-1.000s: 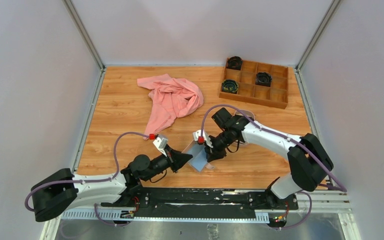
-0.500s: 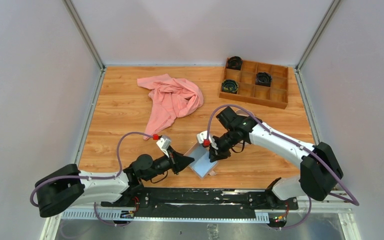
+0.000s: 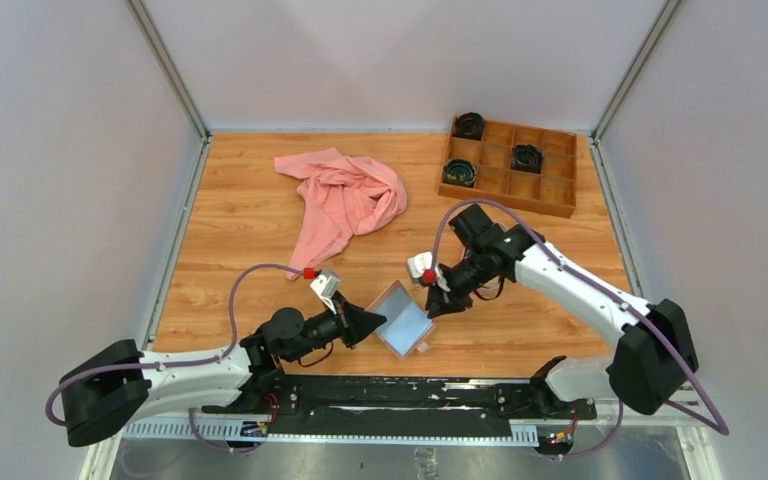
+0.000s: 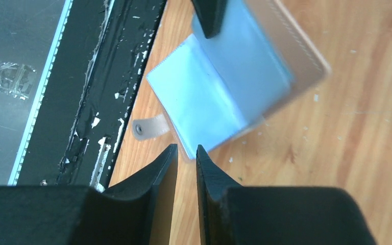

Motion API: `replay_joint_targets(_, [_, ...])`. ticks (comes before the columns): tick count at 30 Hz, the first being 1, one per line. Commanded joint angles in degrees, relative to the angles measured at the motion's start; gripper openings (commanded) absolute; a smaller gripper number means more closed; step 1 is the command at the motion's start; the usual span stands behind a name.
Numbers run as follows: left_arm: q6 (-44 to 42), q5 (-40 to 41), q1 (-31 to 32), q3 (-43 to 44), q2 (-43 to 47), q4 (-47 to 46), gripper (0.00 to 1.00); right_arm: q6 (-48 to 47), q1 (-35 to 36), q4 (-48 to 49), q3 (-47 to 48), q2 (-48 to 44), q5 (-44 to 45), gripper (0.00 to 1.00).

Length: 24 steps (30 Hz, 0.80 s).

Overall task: Put the credit cards into the card holder
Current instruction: Open the card holder.

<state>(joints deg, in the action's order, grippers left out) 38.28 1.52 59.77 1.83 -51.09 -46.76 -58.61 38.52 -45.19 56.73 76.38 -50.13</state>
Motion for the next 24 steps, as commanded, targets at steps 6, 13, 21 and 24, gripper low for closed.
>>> replay_joint_targets(6, [0.58,1.41,-0.27,1.43,-0.06,3.34,0.00,-3.97,-9.61,-3.94,-0.83,-8.24,-10.95,0.36])
replay_joint_targets(13, [0.75,0.71,-0.29,2.50,-1.81,3.34,0.00,-13.19,-9.69,-4.10,-6.11,-4.11,-12.99,0.41])
replay_joint_targets(21, [0.74,0.63,-0.32,1.92,-2.48,3.39,0.00,-4.50,-9.83,-4.48,0.08,0.32,-3.02,0.39])
replay_joint_targets(24, [1.47,-0.21,-0.46,1.82,0.64,7.25,0.00,-4.16,-9.90,-5.09,0.93,0.38,-2.27,0.39])
